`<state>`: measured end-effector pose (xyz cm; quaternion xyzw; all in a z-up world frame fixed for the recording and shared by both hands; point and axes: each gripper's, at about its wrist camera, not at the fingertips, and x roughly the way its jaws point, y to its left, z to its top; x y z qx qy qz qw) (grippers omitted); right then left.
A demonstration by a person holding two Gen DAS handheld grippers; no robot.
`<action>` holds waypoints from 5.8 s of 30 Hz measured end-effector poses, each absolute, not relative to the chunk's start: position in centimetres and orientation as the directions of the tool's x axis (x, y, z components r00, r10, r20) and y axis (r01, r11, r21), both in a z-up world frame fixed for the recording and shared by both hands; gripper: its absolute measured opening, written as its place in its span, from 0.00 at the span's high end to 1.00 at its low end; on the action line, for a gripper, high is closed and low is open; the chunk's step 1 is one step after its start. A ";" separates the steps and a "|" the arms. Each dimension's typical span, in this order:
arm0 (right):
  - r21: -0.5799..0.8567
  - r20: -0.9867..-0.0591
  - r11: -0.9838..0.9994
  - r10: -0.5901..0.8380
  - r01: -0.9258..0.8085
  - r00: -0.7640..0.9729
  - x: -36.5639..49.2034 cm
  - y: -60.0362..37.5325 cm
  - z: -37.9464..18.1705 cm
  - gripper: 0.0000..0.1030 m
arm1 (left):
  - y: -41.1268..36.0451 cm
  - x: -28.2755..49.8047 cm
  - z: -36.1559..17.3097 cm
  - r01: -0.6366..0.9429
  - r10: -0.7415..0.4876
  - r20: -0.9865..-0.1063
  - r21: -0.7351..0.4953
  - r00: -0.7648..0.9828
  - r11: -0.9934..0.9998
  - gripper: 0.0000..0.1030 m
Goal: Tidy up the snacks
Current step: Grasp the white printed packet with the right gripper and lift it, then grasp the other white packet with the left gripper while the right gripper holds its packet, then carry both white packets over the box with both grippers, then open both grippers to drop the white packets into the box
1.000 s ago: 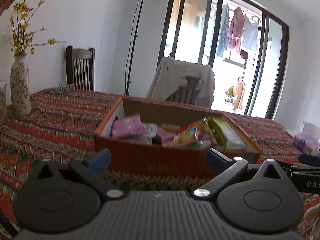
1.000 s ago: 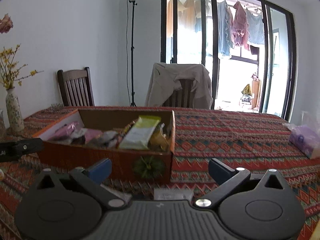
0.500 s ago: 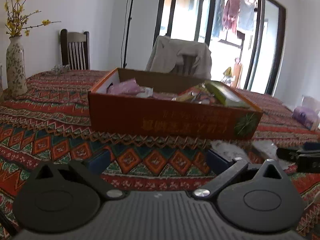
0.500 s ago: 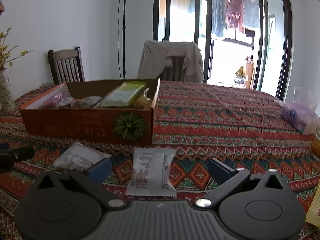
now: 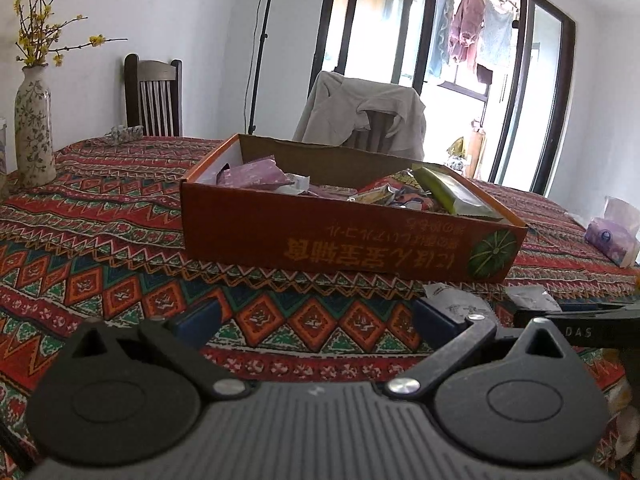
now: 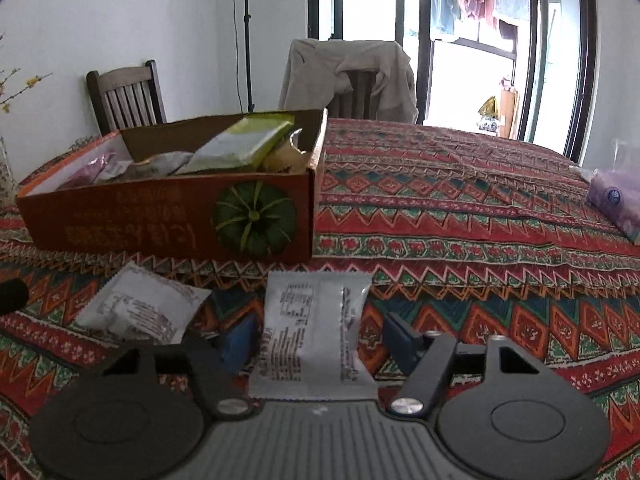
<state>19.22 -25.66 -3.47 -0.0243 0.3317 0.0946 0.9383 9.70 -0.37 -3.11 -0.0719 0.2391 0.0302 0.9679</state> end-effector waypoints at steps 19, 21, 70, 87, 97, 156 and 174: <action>0.087 -0.483 0.984 0.179 -0.157 0.857 16.9 -27.6 -1.9 0.54 | -5.9 12.9 -1.0 -0.016 -0.003 -0.540 -0.030 0.842 0.999 0.00; 0.103 -0.486 0.983 0.181 -0.150 0.855 17.0 -27.9 -1.9 0.54 | -6.9 13.5 -1.1 -0.001 -0.013 -0.552 -0.025 0.834 1.000 0.00; 0.100 -0.444 0.986 0.166 -0.136 0.880 16.1 -27.9 -1.7 0.54 | -4.9 13.4 -1.6 0.090 -0.133 -0.548 -0.105 0.826 0.990 0.69; 0.115 -0.452 0.984 0.176 -0.139 0.874 16.5 -28.2 -1.8 0.53 | -8.0 16.5 -4.2 0.016 -0.018 -0.647 -0.010 0.762 1.000 0.19; 0.115 -0.451 0.984 0.176 -0.139 0.875 16.4 -28.2 -1.7 0.53 | -8.0 17.2 -4.9 -0.022 0.027 -0.672 0.016 0.740 1.000 0.00; -0.070 -0.402 0.971 0.184 -0.230 0.897 29.4 -15.5 5.7 0.54 | 3.2 28.2 5.7 -0.181 0.125 -0.475 -0.073 0.871 0.981 0.39; 0.018 -0.394 0.973 0.216 -0.228 0.893 26.1 -19.5 5.0 0.00 | 4.8 21.3 5.6 -0.161 0.111 -0.361 -0.109 0.926 0.981 0.00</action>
